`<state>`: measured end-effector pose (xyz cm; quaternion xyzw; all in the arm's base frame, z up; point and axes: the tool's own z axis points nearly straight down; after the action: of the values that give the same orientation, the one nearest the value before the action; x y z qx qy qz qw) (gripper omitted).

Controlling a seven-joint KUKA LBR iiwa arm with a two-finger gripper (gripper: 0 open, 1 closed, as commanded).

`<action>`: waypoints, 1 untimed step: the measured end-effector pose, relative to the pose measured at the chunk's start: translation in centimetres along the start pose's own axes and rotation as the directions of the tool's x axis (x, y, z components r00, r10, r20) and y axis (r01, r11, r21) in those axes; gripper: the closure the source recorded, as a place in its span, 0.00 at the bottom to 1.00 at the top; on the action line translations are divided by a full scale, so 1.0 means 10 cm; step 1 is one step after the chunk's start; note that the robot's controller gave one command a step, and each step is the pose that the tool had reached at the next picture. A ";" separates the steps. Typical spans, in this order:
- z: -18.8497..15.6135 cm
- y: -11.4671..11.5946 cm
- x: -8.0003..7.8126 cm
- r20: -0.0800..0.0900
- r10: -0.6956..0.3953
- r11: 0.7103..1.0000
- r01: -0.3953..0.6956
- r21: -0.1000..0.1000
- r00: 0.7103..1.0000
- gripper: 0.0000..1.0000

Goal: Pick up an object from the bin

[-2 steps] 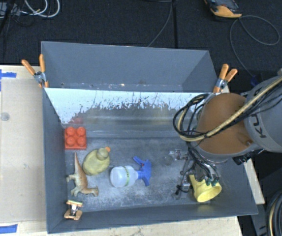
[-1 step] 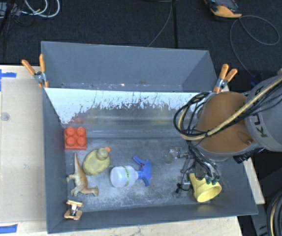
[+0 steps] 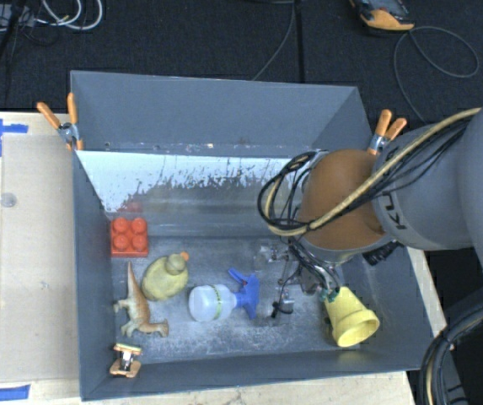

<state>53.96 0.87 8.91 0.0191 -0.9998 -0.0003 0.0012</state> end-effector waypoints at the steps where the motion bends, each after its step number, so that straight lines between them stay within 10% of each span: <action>1: 0.20 0.37 0.02 -0.006 -0.037 0.999 0.037 0.000 0.999 0.00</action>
Offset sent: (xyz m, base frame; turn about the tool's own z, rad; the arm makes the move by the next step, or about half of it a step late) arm 0.0010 0.0449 -0.0191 -0.1274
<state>53.65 4.54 6.88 0.0376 -0.9993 -0.0003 0.0040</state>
